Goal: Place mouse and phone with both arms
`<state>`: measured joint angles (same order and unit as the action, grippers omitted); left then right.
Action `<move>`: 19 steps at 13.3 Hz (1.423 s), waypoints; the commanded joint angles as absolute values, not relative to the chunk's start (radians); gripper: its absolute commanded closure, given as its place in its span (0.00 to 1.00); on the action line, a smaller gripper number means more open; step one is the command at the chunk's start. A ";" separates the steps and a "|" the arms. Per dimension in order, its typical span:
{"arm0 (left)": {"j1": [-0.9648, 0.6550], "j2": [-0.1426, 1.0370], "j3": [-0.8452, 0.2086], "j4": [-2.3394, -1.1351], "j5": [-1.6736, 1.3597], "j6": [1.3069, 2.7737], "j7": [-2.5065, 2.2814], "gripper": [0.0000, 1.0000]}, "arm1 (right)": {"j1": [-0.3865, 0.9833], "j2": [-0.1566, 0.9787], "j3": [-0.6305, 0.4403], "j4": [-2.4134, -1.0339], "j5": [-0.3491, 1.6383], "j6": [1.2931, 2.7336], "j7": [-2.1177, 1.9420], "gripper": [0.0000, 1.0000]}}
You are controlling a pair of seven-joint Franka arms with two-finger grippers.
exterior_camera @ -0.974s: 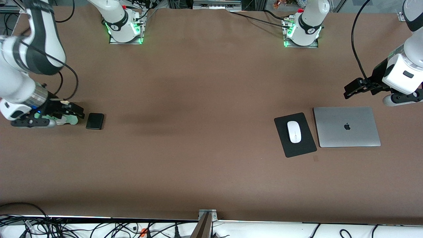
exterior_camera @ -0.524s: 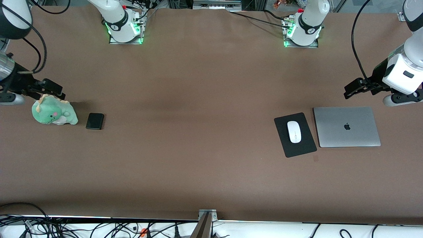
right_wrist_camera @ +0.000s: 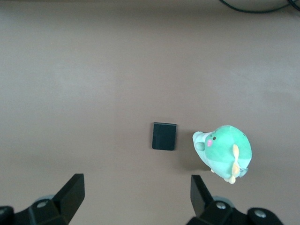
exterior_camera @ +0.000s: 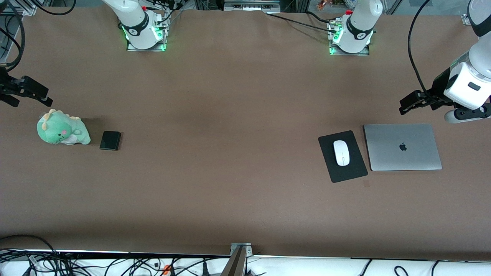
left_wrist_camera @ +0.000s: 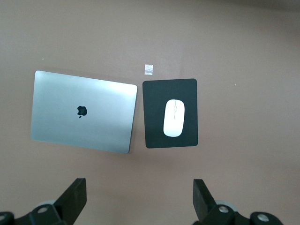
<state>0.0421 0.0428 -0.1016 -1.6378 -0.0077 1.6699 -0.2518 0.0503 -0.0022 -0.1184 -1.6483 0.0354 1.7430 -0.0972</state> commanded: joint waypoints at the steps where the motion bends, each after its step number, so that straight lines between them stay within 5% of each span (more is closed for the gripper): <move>1: 0.046 0.048 -0.103 -1.615 -0.014 1.649 -0.250 0.00 | 0.032 -0.003 -0.089 -1.624 0.021 1.718 -0.081 0.00; 19: 0.046 0.049 -0.103 -1.615 -0.014 1.651 -0.250 0.00 | 0.040 0.003 -0.057 -1.585 0.032 1.726 -0.084 0.00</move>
<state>0.0421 0.0428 -0.1016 -1.6378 -0.0077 1.6697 -0.2518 0.0507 -0.0020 -0.0689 -1.6067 0.0334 1.7434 -0.0914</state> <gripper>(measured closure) 0.000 0.000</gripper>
